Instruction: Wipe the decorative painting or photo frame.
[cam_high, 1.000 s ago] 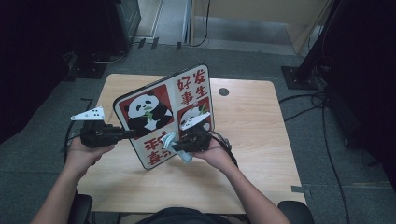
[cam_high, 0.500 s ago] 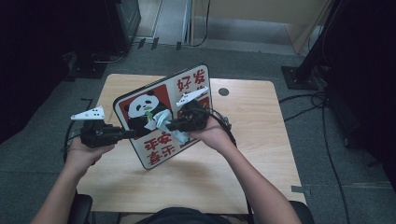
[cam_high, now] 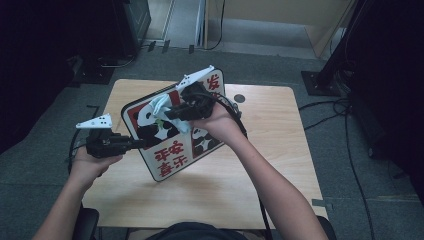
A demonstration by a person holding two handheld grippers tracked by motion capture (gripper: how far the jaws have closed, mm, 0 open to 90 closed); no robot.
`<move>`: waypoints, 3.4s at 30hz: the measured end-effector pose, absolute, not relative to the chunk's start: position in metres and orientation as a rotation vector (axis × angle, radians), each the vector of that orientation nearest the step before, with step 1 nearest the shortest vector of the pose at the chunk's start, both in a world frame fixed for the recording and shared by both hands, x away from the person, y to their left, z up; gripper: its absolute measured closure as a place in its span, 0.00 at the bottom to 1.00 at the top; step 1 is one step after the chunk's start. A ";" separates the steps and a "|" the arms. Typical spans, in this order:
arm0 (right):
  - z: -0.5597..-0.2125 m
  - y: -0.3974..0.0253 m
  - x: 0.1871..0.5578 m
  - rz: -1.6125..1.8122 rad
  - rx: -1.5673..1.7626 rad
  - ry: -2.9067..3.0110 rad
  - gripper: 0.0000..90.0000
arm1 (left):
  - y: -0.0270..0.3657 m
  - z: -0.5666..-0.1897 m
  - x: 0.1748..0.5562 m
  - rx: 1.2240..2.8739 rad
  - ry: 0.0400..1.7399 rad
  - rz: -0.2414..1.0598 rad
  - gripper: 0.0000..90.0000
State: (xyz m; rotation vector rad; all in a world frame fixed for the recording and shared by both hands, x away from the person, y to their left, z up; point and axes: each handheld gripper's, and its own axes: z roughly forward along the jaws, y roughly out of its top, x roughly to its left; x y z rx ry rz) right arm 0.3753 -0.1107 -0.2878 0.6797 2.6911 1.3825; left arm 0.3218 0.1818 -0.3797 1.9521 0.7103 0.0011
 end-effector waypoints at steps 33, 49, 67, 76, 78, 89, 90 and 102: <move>-0.314 -0.100 0.371 1.353 0.650 2.725 0.90 | 0.182 -0.380 0.322 1.954 0.705 0.009 0.87; -0.343 -0.102 0.364 1.355 0.659 2.754 0.90 | 0.182 -0.380 0.322 1.952 0.710 0.011 0.87; -0.385 -0.107 0.353 1.368 0.717 2.782 0.90 | 0.182 -0.380 0.322 1.954 0.706 0.013 0.87; -0.410 -0.110 0.347 1.377 0.725 2.792 0.90 | 0.182 -0.380 0.322 1.954 0.707 0.014 0.87; -0.416 -0.111 0.345 1.389 0.729 2.787 0.90 | 0.182 -0.380 0.321 1.954 0.707 0.014 0.87; -0.448 -0.116 0.336 1.371 0.741 2.799 0.90 | 0.182 -0.380 0.321 1.953 0.706 0.016 0.87; -0.451 -0.117 0.336 1.379 0.744 2.800 0.90 | 0.182 -0.380 0.321 1.952 0.707 0.017 0.87; -0.484 -0.122 0.328 1.365 0.796 2.822 0.90 | 0.182 -0.380 0.321 1.952 0.708 0.015 0.87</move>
